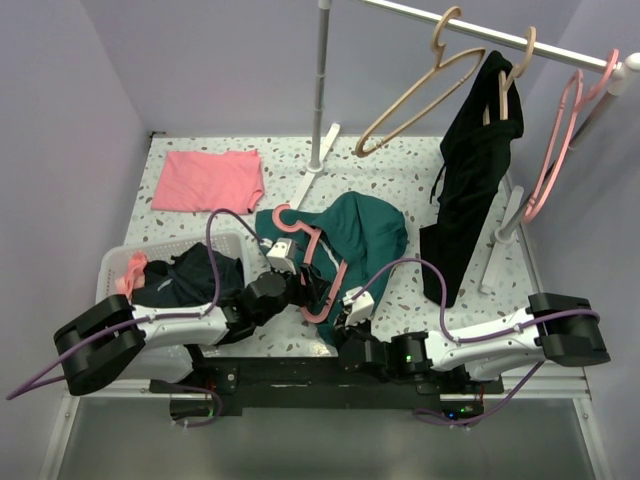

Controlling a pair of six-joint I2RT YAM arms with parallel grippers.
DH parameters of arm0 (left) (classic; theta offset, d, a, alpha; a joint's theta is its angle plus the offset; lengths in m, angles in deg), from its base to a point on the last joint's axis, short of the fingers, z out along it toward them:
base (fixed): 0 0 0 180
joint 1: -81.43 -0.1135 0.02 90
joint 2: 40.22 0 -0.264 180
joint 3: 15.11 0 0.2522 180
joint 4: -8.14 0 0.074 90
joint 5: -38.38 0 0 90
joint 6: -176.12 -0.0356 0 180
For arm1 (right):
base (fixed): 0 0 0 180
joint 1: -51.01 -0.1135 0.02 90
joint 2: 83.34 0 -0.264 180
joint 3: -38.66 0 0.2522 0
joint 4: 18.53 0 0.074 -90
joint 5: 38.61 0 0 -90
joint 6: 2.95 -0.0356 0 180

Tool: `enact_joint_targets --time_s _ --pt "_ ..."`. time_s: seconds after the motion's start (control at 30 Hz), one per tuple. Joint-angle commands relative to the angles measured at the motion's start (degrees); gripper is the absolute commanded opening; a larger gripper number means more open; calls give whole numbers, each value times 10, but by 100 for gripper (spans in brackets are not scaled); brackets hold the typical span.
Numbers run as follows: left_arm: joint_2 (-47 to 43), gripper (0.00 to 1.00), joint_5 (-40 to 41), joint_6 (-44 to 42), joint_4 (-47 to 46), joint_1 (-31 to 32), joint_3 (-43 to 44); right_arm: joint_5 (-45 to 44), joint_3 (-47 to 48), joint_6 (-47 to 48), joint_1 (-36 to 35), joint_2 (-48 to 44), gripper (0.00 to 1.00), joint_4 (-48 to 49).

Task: Place the shorts on the hanger

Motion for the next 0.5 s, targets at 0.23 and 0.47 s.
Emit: enact_joint_targets --time_s 0.23,0.47 --pt "-10 61 -91 -49 1 -38 38 -33 -3 -19 -2 -30 0 6" --pt "-36 68 -167 -72 10 -75 28 -32 -2 -20 -2 -24 0 6"
